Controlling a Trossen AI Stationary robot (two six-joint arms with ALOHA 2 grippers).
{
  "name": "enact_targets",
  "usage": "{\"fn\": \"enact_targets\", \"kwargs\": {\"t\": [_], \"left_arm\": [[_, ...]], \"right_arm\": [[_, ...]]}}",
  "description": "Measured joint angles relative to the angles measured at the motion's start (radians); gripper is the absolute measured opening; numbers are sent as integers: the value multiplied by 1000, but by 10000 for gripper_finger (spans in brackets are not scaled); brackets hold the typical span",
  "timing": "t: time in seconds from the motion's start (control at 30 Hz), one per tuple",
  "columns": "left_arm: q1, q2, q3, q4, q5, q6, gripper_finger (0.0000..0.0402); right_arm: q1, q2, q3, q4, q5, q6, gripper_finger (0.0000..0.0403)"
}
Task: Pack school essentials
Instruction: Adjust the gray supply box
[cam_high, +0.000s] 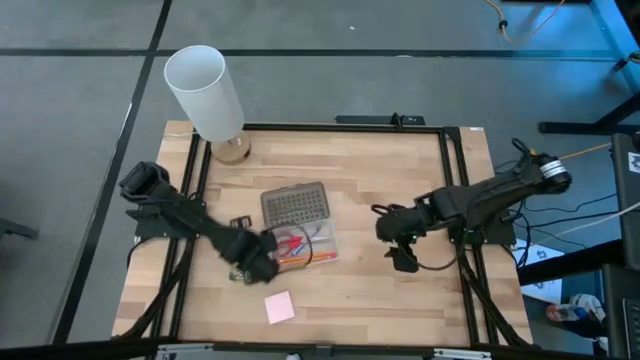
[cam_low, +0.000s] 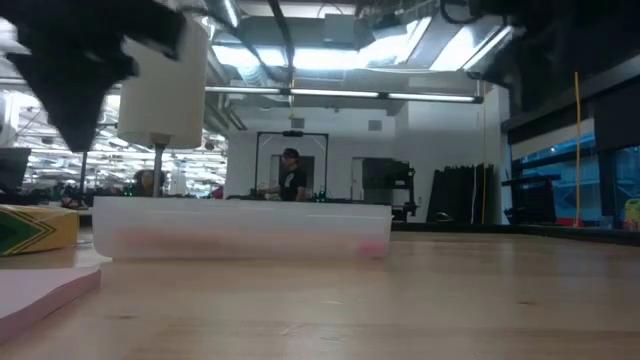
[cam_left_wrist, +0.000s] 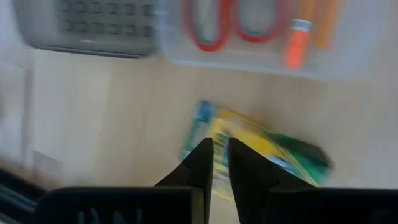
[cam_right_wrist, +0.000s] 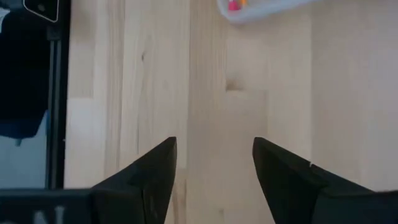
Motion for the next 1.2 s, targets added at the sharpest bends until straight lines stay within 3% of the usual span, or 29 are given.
{"fn": "enact_targets", "kwargs": {"t": [0.23, 0.4, 1.2], "left_arm": [[179, 0, -90, 117, 118, 174, 26], [264, 0, -149, 231, 140, 254, 23], [515, 18, -153, 551, 70, 633, 1]], "right_arm": [[53, -26, -104, 57, 0, 96, 213], [89, -25, -109, 96, 1, 108, 213], [186, -25, -109, 194, 88, 180, 213]]}}
